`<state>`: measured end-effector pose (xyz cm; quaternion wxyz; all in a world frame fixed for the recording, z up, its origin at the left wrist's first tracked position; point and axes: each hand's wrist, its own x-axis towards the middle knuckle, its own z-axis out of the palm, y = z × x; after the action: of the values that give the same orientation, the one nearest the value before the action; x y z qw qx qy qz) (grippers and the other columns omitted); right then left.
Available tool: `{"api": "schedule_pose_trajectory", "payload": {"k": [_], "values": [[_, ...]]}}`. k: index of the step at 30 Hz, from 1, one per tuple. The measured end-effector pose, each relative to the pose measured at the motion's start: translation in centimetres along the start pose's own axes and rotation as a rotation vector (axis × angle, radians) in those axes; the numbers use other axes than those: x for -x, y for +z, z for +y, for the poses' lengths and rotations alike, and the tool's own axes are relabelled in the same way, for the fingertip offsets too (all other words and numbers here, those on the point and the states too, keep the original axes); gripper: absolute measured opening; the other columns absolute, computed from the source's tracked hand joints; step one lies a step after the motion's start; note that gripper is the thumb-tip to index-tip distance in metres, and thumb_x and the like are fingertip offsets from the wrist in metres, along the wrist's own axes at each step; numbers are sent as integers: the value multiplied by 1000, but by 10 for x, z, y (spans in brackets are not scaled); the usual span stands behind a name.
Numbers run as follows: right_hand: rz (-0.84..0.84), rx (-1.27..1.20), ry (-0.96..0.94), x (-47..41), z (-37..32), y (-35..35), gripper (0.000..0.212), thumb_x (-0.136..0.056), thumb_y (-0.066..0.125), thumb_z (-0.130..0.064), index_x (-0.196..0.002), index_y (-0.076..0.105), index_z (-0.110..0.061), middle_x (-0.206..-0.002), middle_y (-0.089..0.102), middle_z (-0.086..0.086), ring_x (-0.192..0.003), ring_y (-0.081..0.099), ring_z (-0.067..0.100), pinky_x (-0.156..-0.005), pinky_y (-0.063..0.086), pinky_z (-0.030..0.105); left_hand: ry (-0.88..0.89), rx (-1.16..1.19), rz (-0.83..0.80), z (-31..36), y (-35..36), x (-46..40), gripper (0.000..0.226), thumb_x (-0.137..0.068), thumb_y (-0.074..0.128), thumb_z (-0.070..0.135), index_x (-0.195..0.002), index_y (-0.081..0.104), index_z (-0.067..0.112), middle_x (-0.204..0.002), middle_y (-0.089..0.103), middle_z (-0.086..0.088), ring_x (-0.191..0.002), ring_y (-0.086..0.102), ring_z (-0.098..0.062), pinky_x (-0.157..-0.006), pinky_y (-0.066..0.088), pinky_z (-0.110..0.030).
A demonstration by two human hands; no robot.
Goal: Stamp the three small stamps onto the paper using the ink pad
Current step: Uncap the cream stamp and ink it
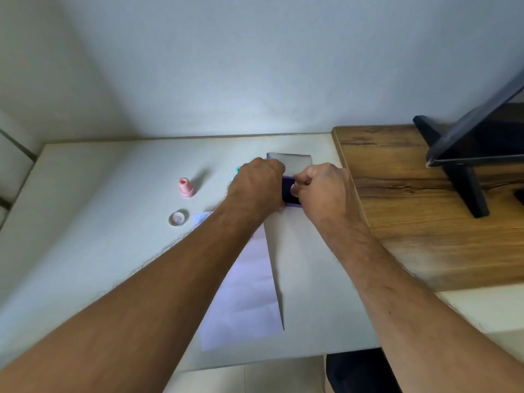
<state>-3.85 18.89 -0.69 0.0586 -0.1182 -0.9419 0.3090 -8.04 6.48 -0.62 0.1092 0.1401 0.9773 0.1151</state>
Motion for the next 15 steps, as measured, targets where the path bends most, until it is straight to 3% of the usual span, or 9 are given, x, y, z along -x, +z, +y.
{"api": "schedule_pose_trajectory", "payload": {"k": [5,11,15], "values": [[-59,34,-17,-6,2,-4,18,-83,71,-13,-97,79,-21,-89,73,10,-77,65,25,-71,59,36,8,-2,-21,-3,-5,-1,53,-64,85,29,-112,64,20,-106,66,-5,-96,63,-27,-64,42,-29],[-26,47,-51,-5,2,1,22,-85,69,-14,-105,77,-19,-94,75,8,-77,67,24,-72,59,33,43,-79,-7,0,-3,-2,43,-68,83,29,-104,63,16,-99,68,-9,-84,62,-26,-62,39,-30],[-65,33,-9,-8,3,1,19,-84,70,-11,-100,78,-18,-91,74,10,-78,67,25,-75,59,35,55,-102,10,-1,-1,-2,48,-69,83,31,-108,62,14,-101,66,-11,-91,62,-28,-63,39,-32]]}}
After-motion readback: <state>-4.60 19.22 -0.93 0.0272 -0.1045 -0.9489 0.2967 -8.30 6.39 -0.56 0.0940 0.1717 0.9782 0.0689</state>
